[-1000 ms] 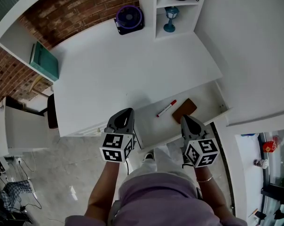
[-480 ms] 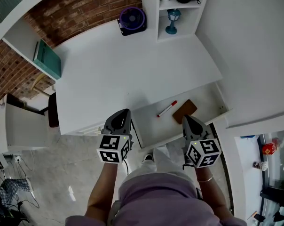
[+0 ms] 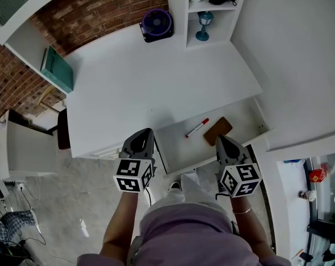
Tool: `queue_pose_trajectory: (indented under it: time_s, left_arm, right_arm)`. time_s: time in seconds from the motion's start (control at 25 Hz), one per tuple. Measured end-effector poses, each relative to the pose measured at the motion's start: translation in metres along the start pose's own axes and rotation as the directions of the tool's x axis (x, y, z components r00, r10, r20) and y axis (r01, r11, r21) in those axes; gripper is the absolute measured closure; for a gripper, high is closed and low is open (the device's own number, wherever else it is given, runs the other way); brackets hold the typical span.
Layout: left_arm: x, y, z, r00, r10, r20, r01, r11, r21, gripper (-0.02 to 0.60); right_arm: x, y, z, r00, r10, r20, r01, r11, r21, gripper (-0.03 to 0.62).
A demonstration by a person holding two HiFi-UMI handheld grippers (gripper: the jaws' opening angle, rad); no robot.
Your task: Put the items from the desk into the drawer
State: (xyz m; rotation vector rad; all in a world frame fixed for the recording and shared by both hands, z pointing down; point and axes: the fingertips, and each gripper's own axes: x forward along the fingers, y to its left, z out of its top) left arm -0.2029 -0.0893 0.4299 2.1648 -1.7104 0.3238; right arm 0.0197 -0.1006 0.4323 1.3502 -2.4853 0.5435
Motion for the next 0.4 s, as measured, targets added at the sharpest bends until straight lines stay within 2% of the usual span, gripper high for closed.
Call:
queue_pose_trajectory:
  time_s: [0.4]
  left_arm:
    - [0.0033, -0.0019, -0.0001, 1.000, -0.004, 0.001, 0.004, 1.000, -0.002, 0.581]
  right_arm:
    - [0.0016, -0.0025, -0.0002, 1.000, 0.004, 0.002, -0.004, 1.000, -0.001, 0.591]
